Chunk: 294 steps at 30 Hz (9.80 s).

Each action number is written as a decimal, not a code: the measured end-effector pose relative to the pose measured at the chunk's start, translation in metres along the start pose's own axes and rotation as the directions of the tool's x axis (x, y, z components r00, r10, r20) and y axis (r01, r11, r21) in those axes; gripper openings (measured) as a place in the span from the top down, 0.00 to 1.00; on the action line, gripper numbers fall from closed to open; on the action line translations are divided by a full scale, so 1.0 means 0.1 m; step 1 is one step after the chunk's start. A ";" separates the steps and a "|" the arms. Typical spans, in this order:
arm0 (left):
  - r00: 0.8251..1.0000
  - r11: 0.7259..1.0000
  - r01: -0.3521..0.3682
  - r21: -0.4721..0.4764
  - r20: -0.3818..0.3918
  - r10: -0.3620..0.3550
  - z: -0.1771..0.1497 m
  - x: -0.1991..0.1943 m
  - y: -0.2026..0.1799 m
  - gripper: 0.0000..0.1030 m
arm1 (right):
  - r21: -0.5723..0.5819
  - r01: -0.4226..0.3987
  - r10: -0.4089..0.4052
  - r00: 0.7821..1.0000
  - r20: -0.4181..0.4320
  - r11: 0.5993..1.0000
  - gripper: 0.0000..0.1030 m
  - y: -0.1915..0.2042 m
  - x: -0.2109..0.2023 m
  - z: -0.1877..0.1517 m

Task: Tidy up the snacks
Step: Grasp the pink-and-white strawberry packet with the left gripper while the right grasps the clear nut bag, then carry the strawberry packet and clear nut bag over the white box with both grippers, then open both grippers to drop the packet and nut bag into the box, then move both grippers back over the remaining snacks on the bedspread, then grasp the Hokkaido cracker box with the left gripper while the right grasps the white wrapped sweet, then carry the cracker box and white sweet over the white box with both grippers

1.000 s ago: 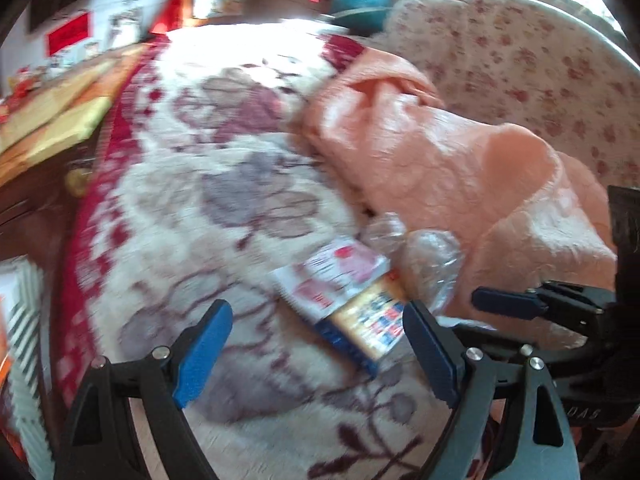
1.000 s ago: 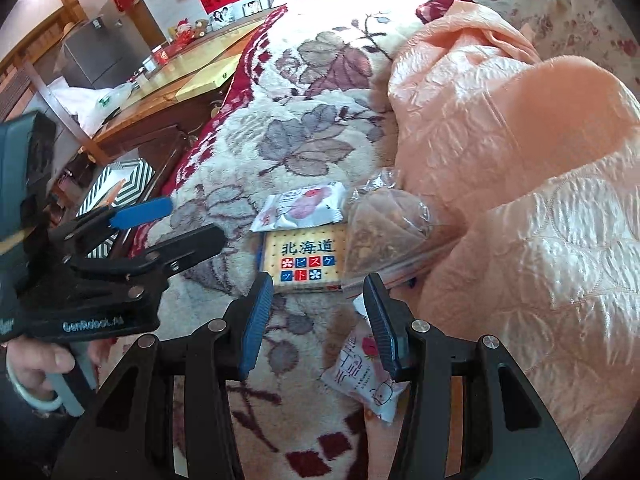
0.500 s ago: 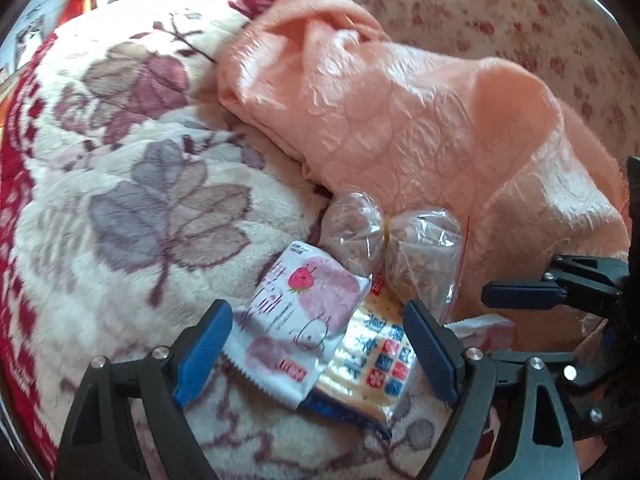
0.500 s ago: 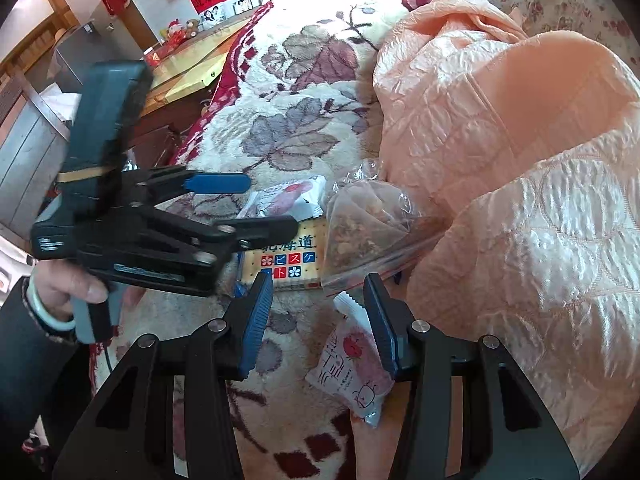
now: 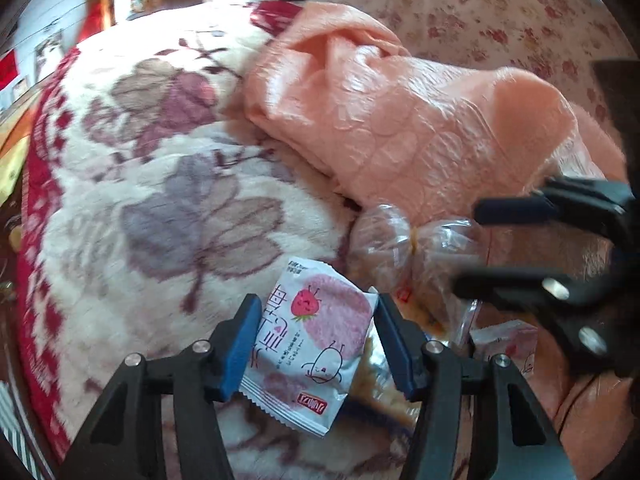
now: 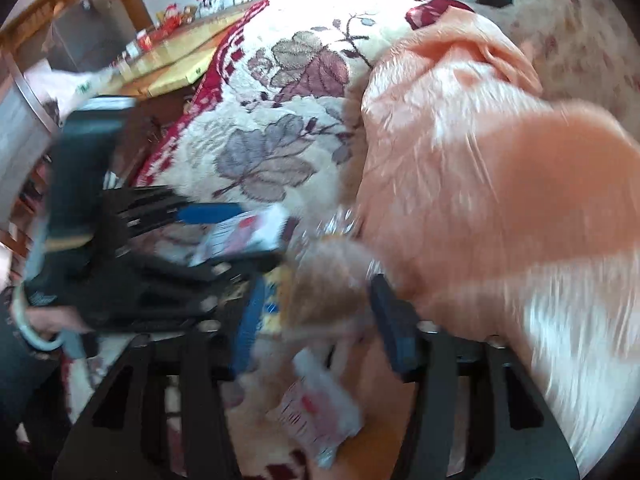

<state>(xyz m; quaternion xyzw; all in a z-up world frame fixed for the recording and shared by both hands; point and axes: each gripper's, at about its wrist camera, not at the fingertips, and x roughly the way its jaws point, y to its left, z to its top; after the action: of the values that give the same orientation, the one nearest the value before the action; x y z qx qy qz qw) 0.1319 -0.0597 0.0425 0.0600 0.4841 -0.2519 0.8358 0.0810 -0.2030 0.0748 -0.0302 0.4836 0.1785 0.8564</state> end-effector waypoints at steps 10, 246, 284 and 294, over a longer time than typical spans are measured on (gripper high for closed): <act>0.996 0.994 -0.053 -0.094 0.060 0.059 -0.29 -0.48 0.22 0.41 | -0.099 -0.018 0.003 0.989 -0.150 0.995 0.54 -0.01 0.55 0.12; 0.964 0.958 -0.266 -0.102 -0.010 0.267 -0.64 -0.25 -0.05 0.39 | 0.034 0.092 -0.083 0.977 -0.196 0.995 0.47 0.23 0.15 -0.69; 0.903 0.850 -0.400 -0.343 0.011 0.430 -1.29 -1.18 0.41 0.44 | -0.115 -0.245 0.235 0.967 -0.095 0.963 0.83 1.04 -0.02 -0.55; 0.841 0.761 -0.483 -0.433 0.012 0.541 -1.58 -1.70 0.73 0.44 | -0.230 -0.312 0.296 0.950 -0.100 0.922 0.83 1.73 -0.06 -0.34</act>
<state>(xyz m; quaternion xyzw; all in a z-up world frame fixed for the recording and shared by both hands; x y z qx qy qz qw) -0.0250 0.1200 0.0921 -0.0054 0.4327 0.0912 0.8969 -0.0079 -0.0511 0.0829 -0.0650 0.4838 0.3660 0.7923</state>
